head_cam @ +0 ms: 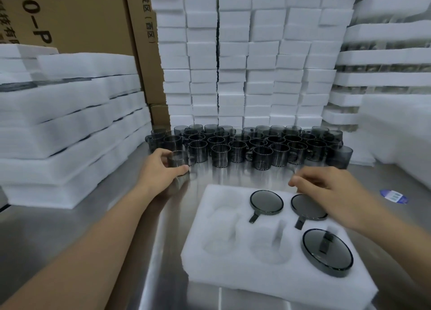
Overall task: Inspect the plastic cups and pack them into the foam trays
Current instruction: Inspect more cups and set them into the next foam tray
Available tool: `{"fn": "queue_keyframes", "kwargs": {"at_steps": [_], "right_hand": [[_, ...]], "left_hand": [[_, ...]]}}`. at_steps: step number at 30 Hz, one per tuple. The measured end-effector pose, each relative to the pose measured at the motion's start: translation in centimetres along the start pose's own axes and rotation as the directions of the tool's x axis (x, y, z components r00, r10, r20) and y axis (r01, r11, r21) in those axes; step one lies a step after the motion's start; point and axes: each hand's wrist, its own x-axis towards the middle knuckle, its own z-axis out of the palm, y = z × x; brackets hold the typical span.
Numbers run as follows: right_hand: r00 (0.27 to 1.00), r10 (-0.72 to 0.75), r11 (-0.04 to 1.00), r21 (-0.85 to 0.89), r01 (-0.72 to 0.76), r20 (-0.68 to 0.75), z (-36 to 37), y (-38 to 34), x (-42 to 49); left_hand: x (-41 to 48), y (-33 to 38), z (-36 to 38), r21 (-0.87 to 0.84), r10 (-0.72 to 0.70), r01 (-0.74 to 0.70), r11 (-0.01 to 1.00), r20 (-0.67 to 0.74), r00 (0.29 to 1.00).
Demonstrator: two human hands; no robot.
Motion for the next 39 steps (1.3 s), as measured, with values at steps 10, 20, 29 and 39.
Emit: {"fn": "queue_keyframes", "kwargs": {"at_steps": [10,20,29,39], "right_hand": [[0.999,-0.015,1.000,-0.005,0.015,-0.035,0.1,0.3,0.1],[0.999,-0.031,0.999,0.018,0.031,-0.020,0.0,0.4,0.2],[0.999,-0.039,0.999,0.025,0.039,-0.006,0.2,0.7,0.3],[0.999,-0.041,0.999,0.015,0.042,-0.015,0.2,0.8,0.4]], "left_hand": [[-6.9,12.4,0.5,0.077,0.674,-0.692,0.718,-0.324,0.664],[-11.8,17.1,1.2,-0.154,0.688,-0.799,0.582,-0.430,0.584],[-11.9,18.7,0.1,-0.781,0.223,0.562,0.271,0.619,0.753],[-12.0,18.5,0.7,-0.742,0.183,0.591,0.316,0.659,0.729]]}}
